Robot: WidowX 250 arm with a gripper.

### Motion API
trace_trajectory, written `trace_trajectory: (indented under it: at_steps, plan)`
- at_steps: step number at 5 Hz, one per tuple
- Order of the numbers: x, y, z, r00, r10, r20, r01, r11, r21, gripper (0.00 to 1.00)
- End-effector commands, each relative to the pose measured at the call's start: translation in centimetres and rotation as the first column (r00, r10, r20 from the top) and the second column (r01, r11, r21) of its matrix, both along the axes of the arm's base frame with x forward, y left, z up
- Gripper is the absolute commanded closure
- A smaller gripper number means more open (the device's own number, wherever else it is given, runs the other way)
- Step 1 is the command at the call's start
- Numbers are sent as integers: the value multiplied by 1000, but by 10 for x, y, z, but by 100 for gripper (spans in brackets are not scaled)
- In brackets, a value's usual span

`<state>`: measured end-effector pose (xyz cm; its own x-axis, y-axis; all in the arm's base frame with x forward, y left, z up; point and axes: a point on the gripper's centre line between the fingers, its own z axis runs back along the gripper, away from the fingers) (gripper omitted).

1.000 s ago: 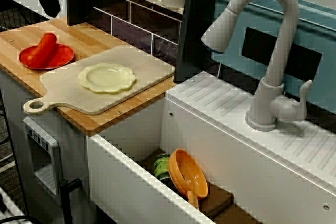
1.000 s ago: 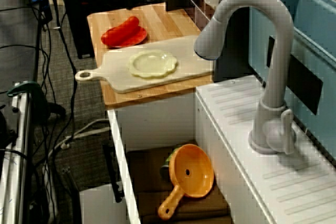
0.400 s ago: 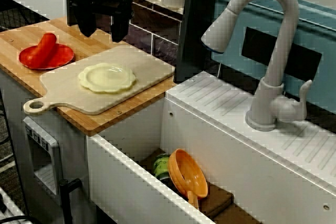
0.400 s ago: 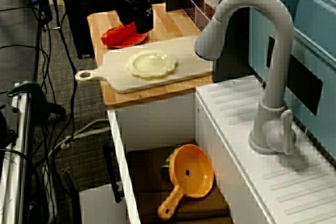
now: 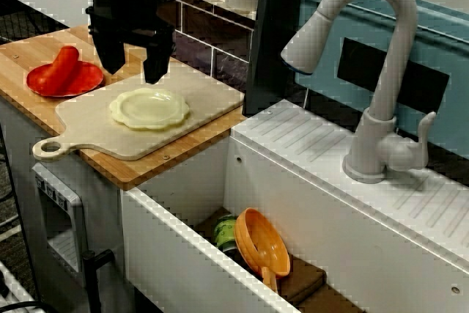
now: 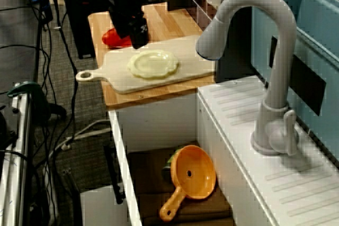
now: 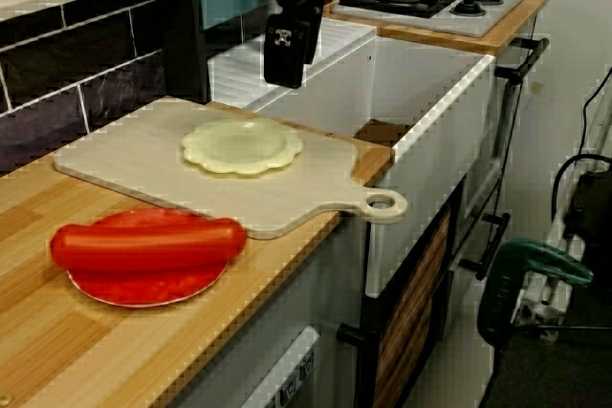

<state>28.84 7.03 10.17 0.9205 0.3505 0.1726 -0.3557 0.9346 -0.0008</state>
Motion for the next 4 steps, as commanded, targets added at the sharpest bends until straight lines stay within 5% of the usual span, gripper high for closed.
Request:
trace_trajectory:
  at_steps: [1, 4]
  plan:
    - [-20, 22, 7, 998, -43, 43, 42, 999, 22, 0]
    - [-44, 20, -16, 998, -29, 55, 28, 999, 21, 0]
